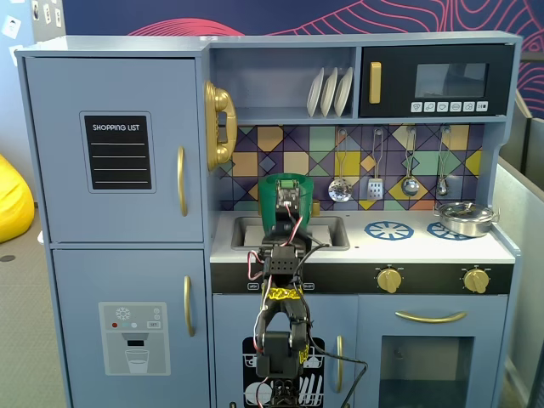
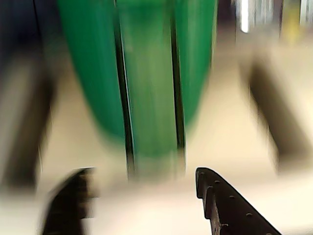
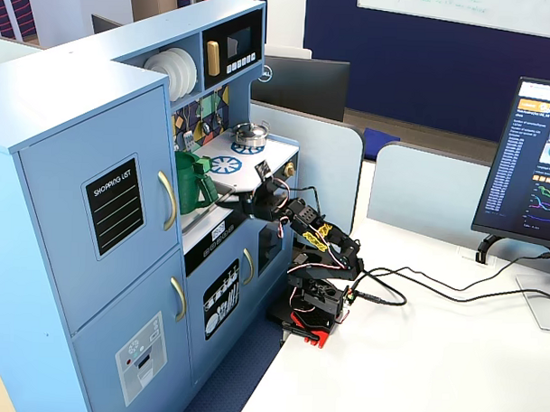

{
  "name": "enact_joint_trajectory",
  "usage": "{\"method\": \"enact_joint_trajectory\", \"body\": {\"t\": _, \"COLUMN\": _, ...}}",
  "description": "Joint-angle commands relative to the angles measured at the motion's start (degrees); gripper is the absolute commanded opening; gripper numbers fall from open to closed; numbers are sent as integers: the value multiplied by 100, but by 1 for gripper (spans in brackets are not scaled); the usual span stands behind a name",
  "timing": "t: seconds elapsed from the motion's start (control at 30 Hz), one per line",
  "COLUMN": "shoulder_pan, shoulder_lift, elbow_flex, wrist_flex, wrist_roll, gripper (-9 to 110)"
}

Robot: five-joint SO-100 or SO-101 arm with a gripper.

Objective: Take off the lid from the green recipient and place it on the counter

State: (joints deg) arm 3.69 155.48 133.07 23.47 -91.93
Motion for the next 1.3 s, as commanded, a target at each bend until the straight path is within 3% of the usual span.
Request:
{"method": "enact_joint_trajectory", "body": {"t": 0.0, "shoulder_pan": 246, "shoulder_lift": -308, "elbow_flex": -624, "wrist_flex": -853, "wrist_roll": 0, "gripper": 37}}
{"method": "enact_joint_trajectory", "body": {"t": 1.27, "shoulder_pan": 9, "shoulder_lift": -2654, "elbow_flex": -2874, "wrist_flex": -1591, "wrist_roll": -510, "gripper": 35}}
